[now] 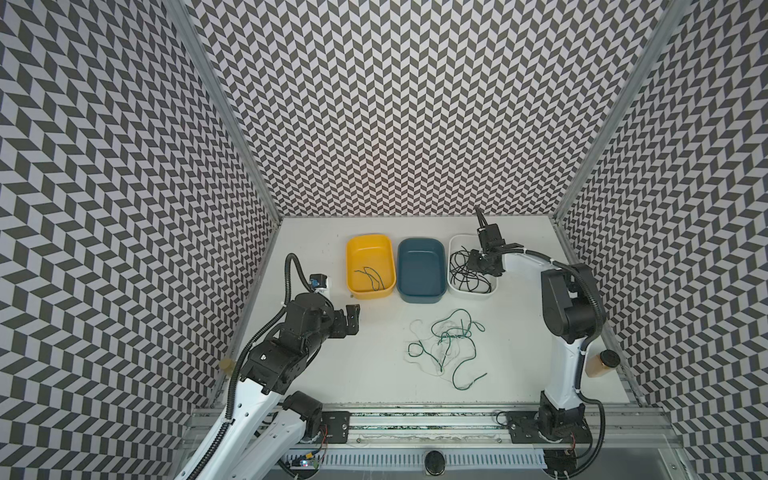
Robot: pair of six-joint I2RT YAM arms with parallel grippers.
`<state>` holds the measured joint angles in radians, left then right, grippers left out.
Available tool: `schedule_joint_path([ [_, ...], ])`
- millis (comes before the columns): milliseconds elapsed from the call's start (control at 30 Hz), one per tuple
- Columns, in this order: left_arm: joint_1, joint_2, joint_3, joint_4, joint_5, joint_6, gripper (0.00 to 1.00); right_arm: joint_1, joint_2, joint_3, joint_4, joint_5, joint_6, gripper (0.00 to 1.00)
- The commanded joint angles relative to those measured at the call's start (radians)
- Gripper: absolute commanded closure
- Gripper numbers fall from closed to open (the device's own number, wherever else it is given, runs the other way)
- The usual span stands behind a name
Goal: Untangle the cables
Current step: 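Lower the black wire into the white tray and open the right gripper, then move the right gripper back down to the green and white tangle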
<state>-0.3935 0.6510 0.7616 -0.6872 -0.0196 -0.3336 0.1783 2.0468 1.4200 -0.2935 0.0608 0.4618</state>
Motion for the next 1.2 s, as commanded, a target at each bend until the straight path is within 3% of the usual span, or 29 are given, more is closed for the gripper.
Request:
schedule_joint_path([
  [0, -0.002, 0.0, -0.003, 0.012, -0.019, 0.007, 0.0, -0.008, -0.021, 0.014, -0.008, 0.005, 0.007, 1.0],
  [100, -0.002, 0.0, -0.003, 0.012, -0.02, 0.007, 0.0, -0.009, -0.095, -0.033, 0.024, -0.017, 0.03, 1.0],
  [467, -0.002, 0.0, -0.003, 0.012, -0.016, 0.006, 0.0, -0.009, -0.237, -0.097, 0.029, -0.04, 0.055, 0.74],
  [667, -0.002, -0.001, -0.004, 0.012, -0.016, 0.006, 0.0, -0.009, -0.278, -0.102, 0.017, -0.032, 0.064, 0.66],
  [1167, -0.005, -0.007, -0.003, 0.012, -0.016, 0.005, 0.0, -0.01, -0.406, -0.151, 0.027, -0.03, 0.094, 0.66],
])
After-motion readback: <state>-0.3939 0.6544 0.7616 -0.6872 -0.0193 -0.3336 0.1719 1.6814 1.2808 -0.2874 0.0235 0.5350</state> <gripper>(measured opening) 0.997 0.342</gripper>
